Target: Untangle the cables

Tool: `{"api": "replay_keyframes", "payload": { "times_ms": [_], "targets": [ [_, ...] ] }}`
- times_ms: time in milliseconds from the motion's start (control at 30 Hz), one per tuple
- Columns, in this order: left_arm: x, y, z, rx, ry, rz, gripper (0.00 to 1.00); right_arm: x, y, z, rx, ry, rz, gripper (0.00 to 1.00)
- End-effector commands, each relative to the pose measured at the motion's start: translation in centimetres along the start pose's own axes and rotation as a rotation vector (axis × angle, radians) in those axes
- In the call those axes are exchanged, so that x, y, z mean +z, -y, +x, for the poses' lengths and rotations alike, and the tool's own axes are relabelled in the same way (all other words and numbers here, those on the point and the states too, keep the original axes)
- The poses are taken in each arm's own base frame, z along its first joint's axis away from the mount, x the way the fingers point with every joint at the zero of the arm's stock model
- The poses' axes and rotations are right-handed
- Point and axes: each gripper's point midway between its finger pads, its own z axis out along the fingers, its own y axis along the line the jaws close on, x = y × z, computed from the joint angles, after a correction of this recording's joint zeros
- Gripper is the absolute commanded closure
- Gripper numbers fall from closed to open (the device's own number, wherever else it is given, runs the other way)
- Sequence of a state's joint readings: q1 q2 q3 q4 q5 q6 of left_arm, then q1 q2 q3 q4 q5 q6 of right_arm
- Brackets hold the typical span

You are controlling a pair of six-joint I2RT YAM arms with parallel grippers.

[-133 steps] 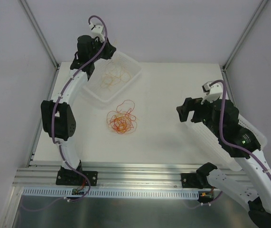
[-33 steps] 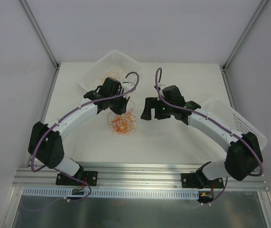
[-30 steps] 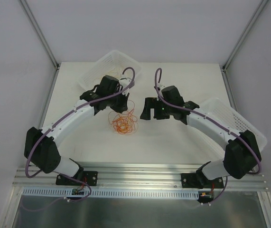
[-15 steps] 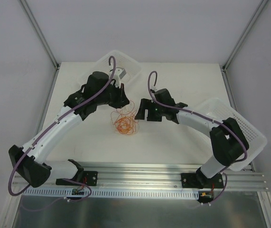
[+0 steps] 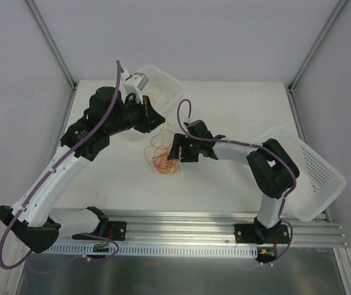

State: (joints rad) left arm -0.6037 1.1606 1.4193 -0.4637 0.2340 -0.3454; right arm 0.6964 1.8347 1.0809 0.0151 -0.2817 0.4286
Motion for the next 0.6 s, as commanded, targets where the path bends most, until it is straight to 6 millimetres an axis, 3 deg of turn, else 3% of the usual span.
{"api": "replay_keyframes", "payload": {
  "times_ms": [0, 67, 133, 167, 200, 300, 367, 400, 567],
  "targets": [
    [-2.5, 2.7, -3.3, 0.008, 0.103, 0.067, 1.00, 0.7, -0.8, -1.3, 0.004, 0.043, -0.014, 0.31],
    [-3.4, 3.1, -4.4, 0.022, 0.139, 0.067, 1.00, 0.8, 0.0, -1.1, 0.007, 0.045, 0.017, 0.40],
    [-4.1, 3.2, -5.3, 0.040, 0.171, 0.059, 1.00, 0.8, 1.1, -0.8, 0.015, 0.042, 0.059, 0.57],
    [-4.6, 3.0, -6.0, 0.062, 0.199, 0.040, 1.00, 0.8, 1.9, -0.5, 0.022, 0.036, 0.082, 0.64],
    [-5.0, 2.9, -6.4, 0.074, 0.218, 0.025, 1.00, 0.6, 2.6, -0.6, 0.035, 0.039, 0.100, 0.77],
    [-6.4, 1.3, -7.8, 0.123, 0.289, -0.081, 1.00, -1.0, 5.6, -0.2, 0.077, 0.037, 0.187, 0.99],
    [-7.3, -0.2, -8.3, 0.163, 0.315, -0.164, 1.00, -2.7, 6.8, -0.8, 0.072, 0.067, 0.230, 0.99],
    [-7.9, -1.9, -8.5, 0.166, 0.327, -0.258, 1.00, -3.6, 8.2, -0.4, 0.085, 0.057, 0.274, 0.99],
    [-10.6, -7.5, -9.1, 0.238, 0.343, -0.562, 1.00, -7.7, 10.8, -1.1, 0.063, 0.106, 0.383, 0.99]
  ]
}}
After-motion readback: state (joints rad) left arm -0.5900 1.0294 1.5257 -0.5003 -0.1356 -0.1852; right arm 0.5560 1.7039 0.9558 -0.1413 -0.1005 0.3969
